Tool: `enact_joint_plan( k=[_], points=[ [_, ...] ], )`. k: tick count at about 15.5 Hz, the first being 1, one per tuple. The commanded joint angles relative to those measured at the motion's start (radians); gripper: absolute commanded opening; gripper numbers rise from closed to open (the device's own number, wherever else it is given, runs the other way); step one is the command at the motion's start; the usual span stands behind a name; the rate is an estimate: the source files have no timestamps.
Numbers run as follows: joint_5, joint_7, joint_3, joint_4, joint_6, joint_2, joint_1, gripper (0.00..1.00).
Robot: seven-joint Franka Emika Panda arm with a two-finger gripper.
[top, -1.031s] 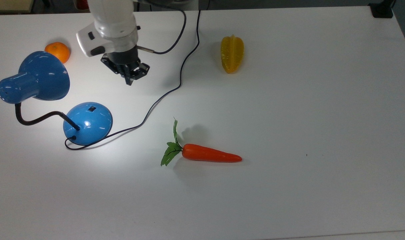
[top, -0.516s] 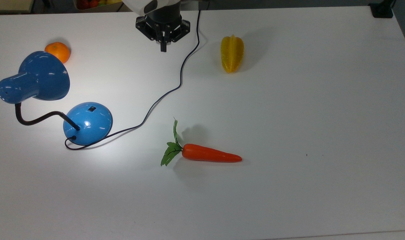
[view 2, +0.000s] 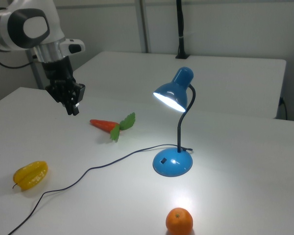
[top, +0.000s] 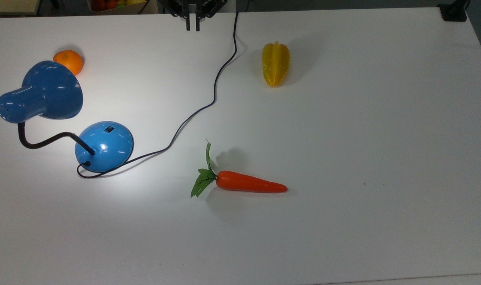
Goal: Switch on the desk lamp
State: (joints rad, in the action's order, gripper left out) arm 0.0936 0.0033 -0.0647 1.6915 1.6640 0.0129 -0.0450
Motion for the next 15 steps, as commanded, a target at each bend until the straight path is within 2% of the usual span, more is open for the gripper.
enact_joint_plan(
  k=[1, 2, 4, 5, 6, 7, 15],
  points=[
    [-0.023, -0.019, 0.022, -0.062, -0.079, -0.001, -0.001, 0.43],
    [-0.023, -0.019, 0.023, -0.065, -0.081, -0.004, 0.002, 0.56],
    [-0.022, -0.025, 0.025, -0.070, -0.081, -0.004, 0.008, 0.64],
    [-0.022, -0.026, 0.025, -0.070, -0.081, -0.007, 0.008, 0.83],
    [-0.022, -0.026, 0.026, -0.069, -0.081, -0.014, 0.008, 0.97],
    [-0.022, -0.026, 0.032, -0.069, -0.081, -0.019, 0.008, 1.00],
    [-0.018, -0.019, 0.032, -0.069, -0.089, -0.022, 0.005, 1.00]
  ],
)
